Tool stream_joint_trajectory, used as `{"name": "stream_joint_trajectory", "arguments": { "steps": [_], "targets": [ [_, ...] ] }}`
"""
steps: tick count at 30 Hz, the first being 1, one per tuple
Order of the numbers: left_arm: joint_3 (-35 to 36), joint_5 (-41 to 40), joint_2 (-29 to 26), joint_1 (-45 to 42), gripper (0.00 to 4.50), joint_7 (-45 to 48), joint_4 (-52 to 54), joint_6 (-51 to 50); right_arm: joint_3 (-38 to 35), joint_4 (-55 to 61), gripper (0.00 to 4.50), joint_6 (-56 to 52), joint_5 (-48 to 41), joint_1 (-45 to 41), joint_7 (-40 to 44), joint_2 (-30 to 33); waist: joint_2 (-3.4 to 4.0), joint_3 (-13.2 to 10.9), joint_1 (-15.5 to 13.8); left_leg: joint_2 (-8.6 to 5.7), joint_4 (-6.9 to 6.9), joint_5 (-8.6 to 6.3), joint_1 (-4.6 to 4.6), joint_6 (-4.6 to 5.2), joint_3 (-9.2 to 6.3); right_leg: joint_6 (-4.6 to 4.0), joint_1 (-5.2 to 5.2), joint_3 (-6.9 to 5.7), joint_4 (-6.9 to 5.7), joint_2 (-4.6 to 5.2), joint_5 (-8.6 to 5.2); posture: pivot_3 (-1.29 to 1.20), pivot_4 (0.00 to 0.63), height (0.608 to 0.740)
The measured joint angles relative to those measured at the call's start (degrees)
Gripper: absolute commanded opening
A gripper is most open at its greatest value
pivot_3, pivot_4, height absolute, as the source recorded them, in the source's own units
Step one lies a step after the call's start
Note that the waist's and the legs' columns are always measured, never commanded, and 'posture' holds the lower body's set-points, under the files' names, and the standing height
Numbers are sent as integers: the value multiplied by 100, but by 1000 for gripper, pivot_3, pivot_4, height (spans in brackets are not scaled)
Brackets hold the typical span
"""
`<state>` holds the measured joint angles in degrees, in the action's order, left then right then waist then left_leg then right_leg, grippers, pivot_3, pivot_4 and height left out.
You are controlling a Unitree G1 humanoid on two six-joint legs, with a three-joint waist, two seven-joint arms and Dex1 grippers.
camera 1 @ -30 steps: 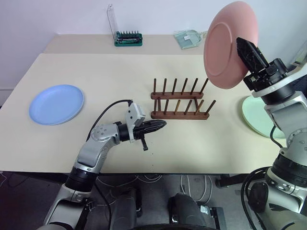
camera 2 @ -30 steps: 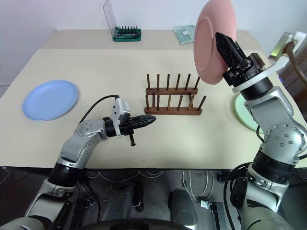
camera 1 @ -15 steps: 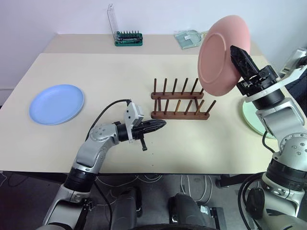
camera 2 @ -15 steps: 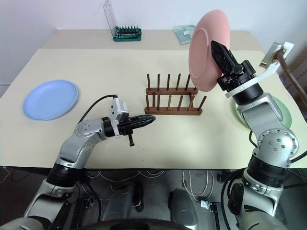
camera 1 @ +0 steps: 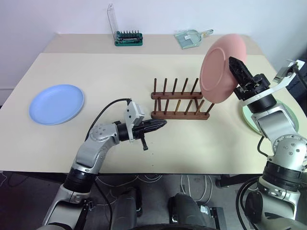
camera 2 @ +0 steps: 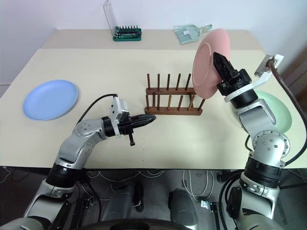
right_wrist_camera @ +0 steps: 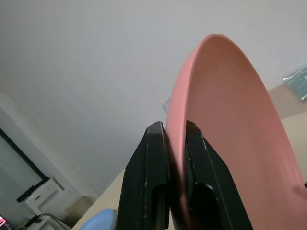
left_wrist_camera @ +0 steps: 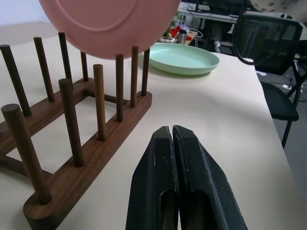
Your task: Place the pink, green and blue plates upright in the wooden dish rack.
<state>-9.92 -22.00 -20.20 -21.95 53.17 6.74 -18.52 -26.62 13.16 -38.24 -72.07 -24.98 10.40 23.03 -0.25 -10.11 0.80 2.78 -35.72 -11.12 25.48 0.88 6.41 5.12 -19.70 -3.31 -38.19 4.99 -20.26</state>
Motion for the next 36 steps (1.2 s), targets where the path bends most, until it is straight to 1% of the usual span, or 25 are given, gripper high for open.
{"name": "stream_joint_trajectory", "arguments": {
  "steps": [6,8,9,12,14,17,19,23,26,29,31,33,36],
  "targets": [
    [0,-7,10,-39,67,1,-1,-5,52,-142,39,-3,105,57,-108,-65,0,0,0,0,2,0,1,0,1,0,-2,1,0,0,0,0,150,732],
    [0,-19,10,-39,67,15,-1,-4,53,-177,761,-3,112,57,-114,-66,0,0,0,-1,2,0,1,0,2,0,-3,1,1,0,0,0,150,732],
    [1,-25,10,-39,67,18,-2,-4,53,-208,994,-2,117,57,-122,-67,0,0,0,-1,3,0,1,0,2,0,-2,1,1,0,0,0,150,732],
    [1,-32,15,-37,67,28,-9,8,54,-235,2515,9,199,57,-152,-78,0,0,0,-1,4,0,2,0,2,0,-4,2,1,0,0,0,150,732],
    [2,-51,16,-35,67,33,-29,23,56,-236,3445,66,305,57,-151,-76,0,0,0,-1,4,0,2,0,3,0,-5,2,1,0,0,0,150,732],
    [1,-53,21,-28,67,35,-67,44,56,-237,3445,154,499,53,-136,-34,0,0,0,-1,5,0,2,-1,3,0,-6,2,1,0,0,0,150,732],
    [1,-53,27,-25,67,39,-97,63,57,-237,3445,200,663,37,-86,161,2,-1,-2,-2,5,0,5,-1,5,0,-9,3,1,1,0,0,150,732],
    [-3,-51,27,-11,67,52,-145,144,-100,-141,3445,285,1240,60,270,1285,3,-2,-33,-5,5,0,26,0,5,1,-25,2,6,3,0,0,150,732],
    [-7,-51,17,9,67,73,-170,159,-308,19,3445,304,1786,582,722,2242,2,-2,-36,-5,11,1,32,-1,5,1,-30,2,11,0,-1,0,150,732],
    [-21,-54,28,15,67,116,-195,157,-307,13,3445,189,2377,1418,1180,2911,2,-2,-30,-4,8,2,30,-1,6,1,-29,2,9,-1,0,0,150,732],
    [-39,-56,54,8,67,152,-204,152,-165,-61,3445,125,2871,1898,1371,3194,2,-1,-6,-3,4,2,26,-1,9,2,-29,3,7,-2,0,0,150,732],
    [-66,-59,86,-21,67,185,-211,146,151,-224,3445,138,3450,2231,1471,3407,2,-1,7,-1,3,3,20,-2,10,3,-26,4,6,-4,1,0,150,732],
    [-102,-59,130,-117,67,226,-219,142,708,-459,3445,243,4115,2402,1629,3441,3,-1,5,-1,4,4,19,-4,10,3,-27,6,6,-8,1,0,150,732]
  ]
}}
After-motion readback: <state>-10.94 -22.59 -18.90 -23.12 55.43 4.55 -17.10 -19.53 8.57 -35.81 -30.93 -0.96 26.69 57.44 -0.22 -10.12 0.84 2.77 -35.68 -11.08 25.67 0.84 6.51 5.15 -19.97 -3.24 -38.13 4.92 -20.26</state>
